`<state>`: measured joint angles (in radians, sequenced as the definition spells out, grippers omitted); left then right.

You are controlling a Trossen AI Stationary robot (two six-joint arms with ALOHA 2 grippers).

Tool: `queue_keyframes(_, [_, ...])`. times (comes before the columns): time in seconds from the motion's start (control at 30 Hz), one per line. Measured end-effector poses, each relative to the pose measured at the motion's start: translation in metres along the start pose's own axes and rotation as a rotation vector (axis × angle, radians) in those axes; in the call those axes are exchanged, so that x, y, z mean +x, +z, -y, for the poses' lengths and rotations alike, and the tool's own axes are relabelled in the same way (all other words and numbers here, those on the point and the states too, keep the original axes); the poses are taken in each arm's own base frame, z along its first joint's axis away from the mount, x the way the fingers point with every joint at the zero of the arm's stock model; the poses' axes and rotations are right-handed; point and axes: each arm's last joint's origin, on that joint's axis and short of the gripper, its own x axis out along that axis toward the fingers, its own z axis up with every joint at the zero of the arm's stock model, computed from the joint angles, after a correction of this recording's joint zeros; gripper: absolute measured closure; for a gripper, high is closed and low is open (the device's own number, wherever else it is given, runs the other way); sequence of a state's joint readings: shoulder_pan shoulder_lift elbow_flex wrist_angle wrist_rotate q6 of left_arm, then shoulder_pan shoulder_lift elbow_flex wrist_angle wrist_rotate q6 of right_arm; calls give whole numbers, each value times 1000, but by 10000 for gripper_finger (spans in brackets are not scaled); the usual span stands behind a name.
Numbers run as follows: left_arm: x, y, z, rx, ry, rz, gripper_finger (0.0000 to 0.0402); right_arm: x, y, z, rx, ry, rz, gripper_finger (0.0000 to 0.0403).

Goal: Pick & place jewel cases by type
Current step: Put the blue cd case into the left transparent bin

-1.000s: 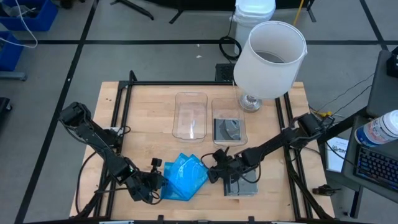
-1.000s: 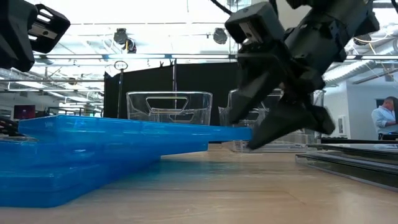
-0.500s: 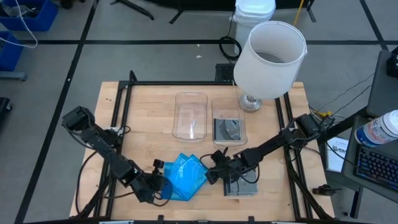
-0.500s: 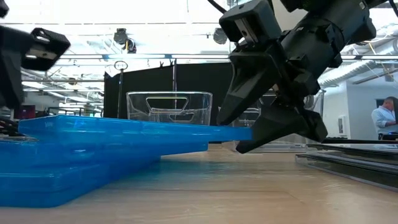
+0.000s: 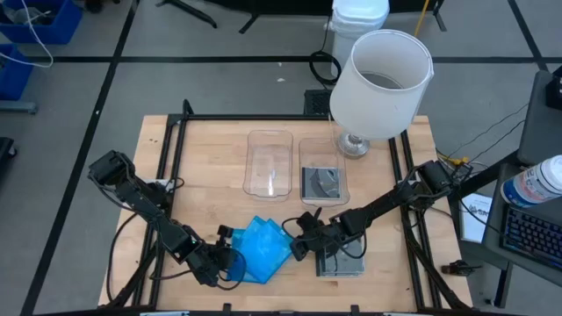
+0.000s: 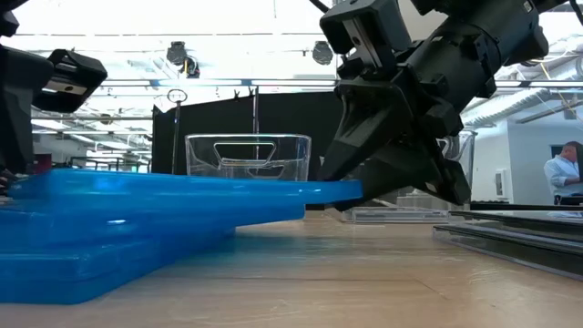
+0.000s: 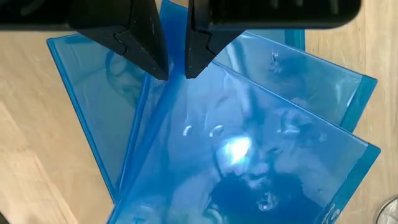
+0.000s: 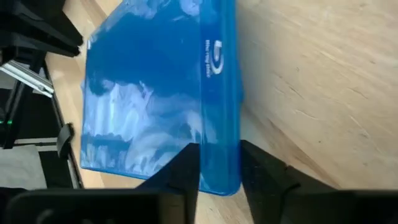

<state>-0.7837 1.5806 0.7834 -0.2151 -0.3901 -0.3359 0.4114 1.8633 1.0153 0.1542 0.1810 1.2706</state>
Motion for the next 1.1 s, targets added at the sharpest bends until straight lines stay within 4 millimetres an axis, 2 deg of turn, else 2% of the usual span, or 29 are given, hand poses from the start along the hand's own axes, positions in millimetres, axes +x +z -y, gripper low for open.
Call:
queue_keyframes(0.2, [0,0,0,0,1,0,339,-1,1,-2,-18,11,5,354])
queue_keyframes(0.5, [0,0,1,0,-4,-1,339,-6,2,-9,-44,61,17,354])
queue_keyframes(0.83, [-1,3,4,2,-92,13,339,-42,8,-33,-151,156,118,361])
queue_keyframes(1.1, [-3,3,7,13,-96,19,339,-70,11,-48,-213,222,199,368])
